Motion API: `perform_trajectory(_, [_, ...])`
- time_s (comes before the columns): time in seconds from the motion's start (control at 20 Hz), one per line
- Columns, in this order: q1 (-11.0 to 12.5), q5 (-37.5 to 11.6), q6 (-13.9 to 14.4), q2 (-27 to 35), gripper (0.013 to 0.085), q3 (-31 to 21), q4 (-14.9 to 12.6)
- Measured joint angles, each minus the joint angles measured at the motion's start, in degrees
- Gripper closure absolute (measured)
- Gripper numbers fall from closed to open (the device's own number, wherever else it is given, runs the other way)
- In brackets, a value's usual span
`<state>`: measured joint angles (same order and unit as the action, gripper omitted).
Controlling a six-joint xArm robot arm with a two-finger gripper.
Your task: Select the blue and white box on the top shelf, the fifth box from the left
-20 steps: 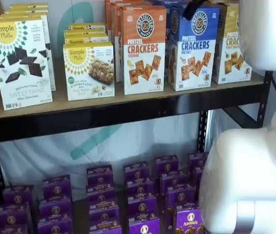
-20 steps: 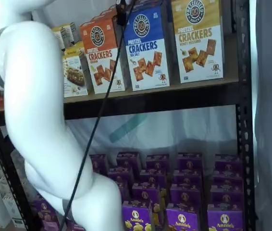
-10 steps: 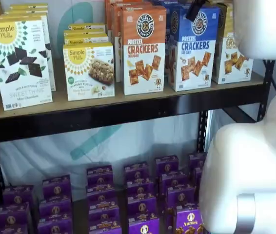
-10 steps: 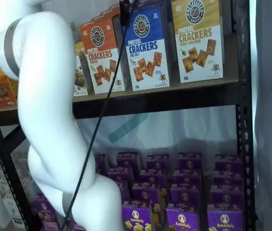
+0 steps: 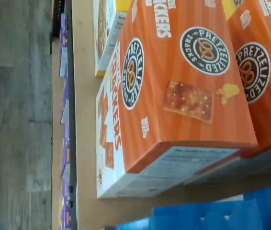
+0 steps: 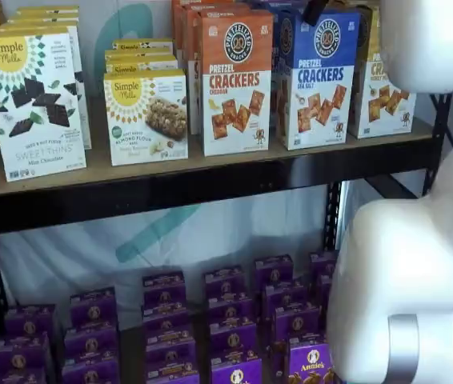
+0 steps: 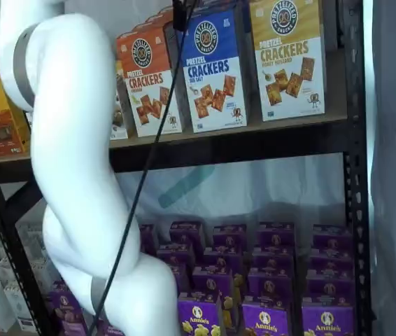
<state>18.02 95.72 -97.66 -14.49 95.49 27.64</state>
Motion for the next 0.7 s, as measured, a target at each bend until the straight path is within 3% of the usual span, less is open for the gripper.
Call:
perform_trajectory(0.4, [-1.8, 1.01, -0.26, 2.08, 0.013, 2.49, -5.05])
perform_trajectory(0.7, [-2.62, 6.0, -0.01, 5.65, 0.013, 7.08, -7.58])
